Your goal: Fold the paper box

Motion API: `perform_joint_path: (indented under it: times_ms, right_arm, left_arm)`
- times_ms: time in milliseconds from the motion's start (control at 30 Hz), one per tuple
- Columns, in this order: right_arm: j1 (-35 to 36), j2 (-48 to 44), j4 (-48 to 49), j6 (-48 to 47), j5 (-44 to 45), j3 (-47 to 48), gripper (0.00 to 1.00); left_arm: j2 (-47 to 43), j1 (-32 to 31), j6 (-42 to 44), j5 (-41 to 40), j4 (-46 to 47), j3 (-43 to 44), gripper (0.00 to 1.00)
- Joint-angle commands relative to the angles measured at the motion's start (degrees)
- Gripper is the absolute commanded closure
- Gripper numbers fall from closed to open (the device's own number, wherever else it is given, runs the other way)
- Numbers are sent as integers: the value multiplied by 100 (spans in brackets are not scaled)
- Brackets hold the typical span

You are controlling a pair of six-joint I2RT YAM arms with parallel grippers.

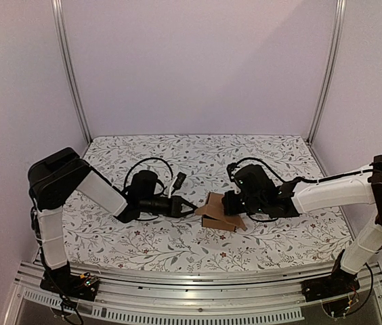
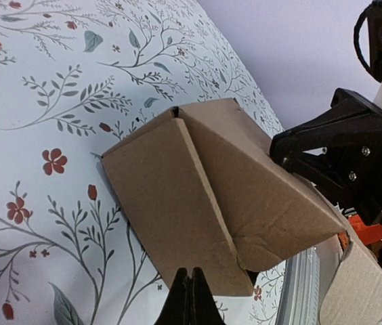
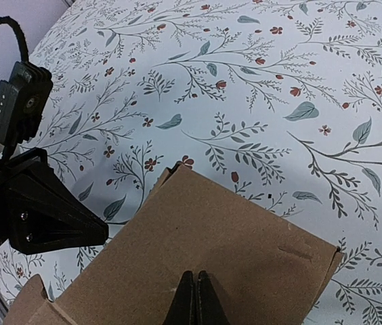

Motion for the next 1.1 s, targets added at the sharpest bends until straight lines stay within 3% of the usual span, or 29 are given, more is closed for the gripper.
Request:
perform_joint_path:
  times_ms: [0,567,1067]
  right_arm:
    - [13,56,-716,-46,-25,-212,100]
    - [22,53,-680,1,-52,-249,100]
    - [19,105,-586,51,-96,-302,100]
  left_arm:
    - [-246,75,120,182,-565,96,100]
    - [-446,-191,393,369,-1336,690,100]
    - [34,-735,783,118,-2220,1082,100]
